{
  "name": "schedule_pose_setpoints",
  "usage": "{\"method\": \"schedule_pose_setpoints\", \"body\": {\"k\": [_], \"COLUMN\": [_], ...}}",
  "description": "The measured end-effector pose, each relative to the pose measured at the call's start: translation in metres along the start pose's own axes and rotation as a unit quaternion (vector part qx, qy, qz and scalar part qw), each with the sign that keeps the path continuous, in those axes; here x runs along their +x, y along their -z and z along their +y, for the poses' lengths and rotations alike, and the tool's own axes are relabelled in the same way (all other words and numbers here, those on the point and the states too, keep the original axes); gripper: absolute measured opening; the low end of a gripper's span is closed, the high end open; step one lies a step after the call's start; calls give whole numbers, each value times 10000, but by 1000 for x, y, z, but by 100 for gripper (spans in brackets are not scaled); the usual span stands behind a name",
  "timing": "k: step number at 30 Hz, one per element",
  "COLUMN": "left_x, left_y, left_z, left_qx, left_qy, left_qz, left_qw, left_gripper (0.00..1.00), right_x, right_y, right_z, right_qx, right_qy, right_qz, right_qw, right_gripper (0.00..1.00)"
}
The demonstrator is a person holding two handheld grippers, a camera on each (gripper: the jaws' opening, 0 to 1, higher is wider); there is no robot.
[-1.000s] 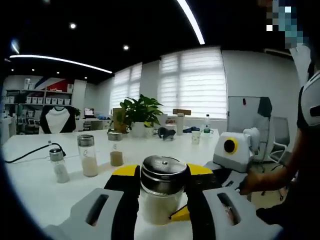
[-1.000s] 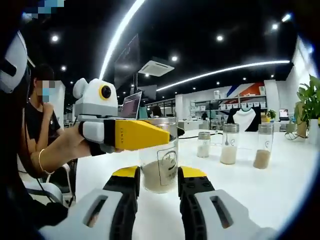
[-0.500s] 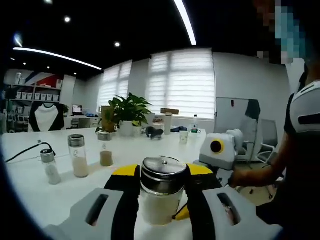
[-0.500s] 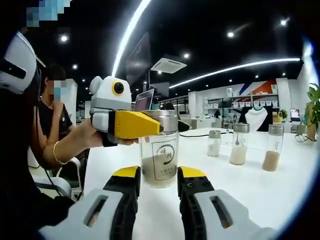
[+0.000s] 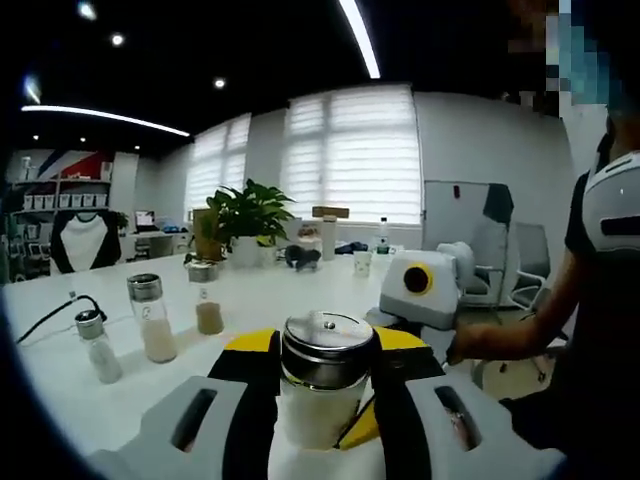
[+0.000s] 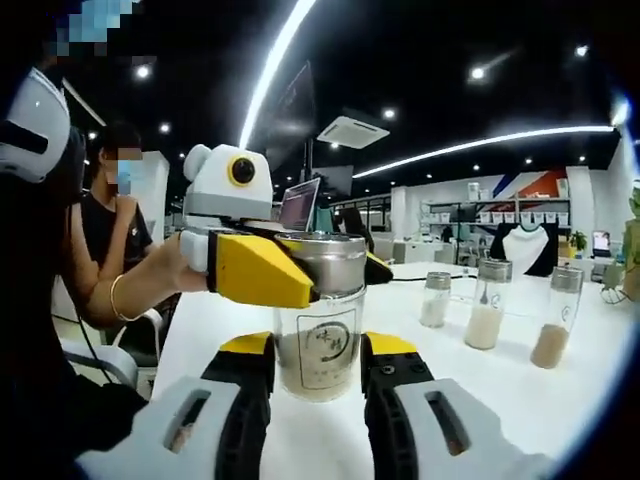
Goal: Rotate the seasoning bottle until the label or dispensing opening points toward the visible target arrow and the bottle remains upright within the marked orientation range
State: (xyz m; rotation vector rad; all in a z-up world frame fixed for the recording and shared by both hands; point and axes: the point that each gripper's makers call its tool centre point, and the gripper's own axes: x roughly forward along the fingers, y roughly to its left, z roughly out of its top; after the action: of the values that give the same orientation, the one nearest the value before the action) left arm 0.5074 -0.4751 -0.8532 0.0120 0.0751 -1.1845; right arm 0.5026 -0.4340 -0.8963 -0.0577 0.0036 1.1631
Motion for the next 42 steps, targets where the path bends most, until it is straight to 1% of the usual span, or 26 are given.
{"method": "schedule_pose_setpoints", "body": {"k": [3,5,7,10,16,20,23,24,25,26,28,29,31,32,33,34,35,38,39,40,41,42], "left_x": [-2,-3,-3,-3,-3,0,2,2,2,2,3,2,1,1,0,-1,-1,-4,-4,-6,-7,-8], "left_y": [1,1,1,2,-1,-1,3,4,4,5,6,7,7,7,7,8,9,12,13,12,12,12], "left_z": [6,6,5,6,8,12,19,23,26,30,34,38,42,42,44,46,47,49,49,49,49,48], "left_qx": [-70,-75,-70,-12,7,121,135,87,40,-20,-52,-81,-131,-129,-140,-113,-61,155,162,221,194,229], "left_qy": [-6,26,47,30,-15,-128,-371,-528,-630,-807,-990,-1139,-1363,-1395,-1537,-1674,-1754,-2115,-2147,-2253,-2388,-2417], "left_qz": [-9,-28,-40,0,-55,-55,-30,-69,-104,-166,-210,-234,-291,-297,-316,-323,-303,-189,-182,-192,-231,-233], "left_qw": [10000,10000,10000,10000,10000,9998,9992,9985,9980,9966,9949,9932,9902,9897,9875,9853,9840,9771,9764,9738,9706,9698], "left_gripper": [37,37,37,37,37,37,37,37,37,37,38,38,39,39,39,39,39,39,39,38,38,38], "right_x": [0,1,2,3,4,6,8,9,11,12,15,17,21,22,23,24,25,26,27,27,27,27], "right_y": [0,0,0,2,-1,0,5,6,6,7,8,8,7,7,7,8,9,12,12,12,12,12], "right_z": [0,1,5,4,3,-2,-11,-15,-18,-20,-25,-26,-27,-28,-29,-31,-32,-33,-34,-34,-34,-35], "right_qx": [37,13,-26,-81,-103,-84,-155,-113,-87,-82,-173,-219,-187,-206,-199,-142,-83,-45,-46,-57,-61,-99], "right_qy": [-167,-248,-440,-514,-463,-260,49,227,322,462,661,777,916,972,1053,1208,1291,1462,1517,1605,1668,1726], "right_qz": [-19,-14,5,59,62,32,23,-16,-13,-4,17,25,-26,-52,-74,-123,-150,-191,-194,-200,-210,-206], "right_qw": [9999,9997,9990,9986,9989,9996,9999,9997,9994,9989,9977,9967,9956,9950,9942,9925,9915,9891,9882,9868,9857,9847], "right_gripper": [31,31,30,29,29,29,28,28,28,28,28,28,28,28,28,28,28,28,28,28,28,28]}}
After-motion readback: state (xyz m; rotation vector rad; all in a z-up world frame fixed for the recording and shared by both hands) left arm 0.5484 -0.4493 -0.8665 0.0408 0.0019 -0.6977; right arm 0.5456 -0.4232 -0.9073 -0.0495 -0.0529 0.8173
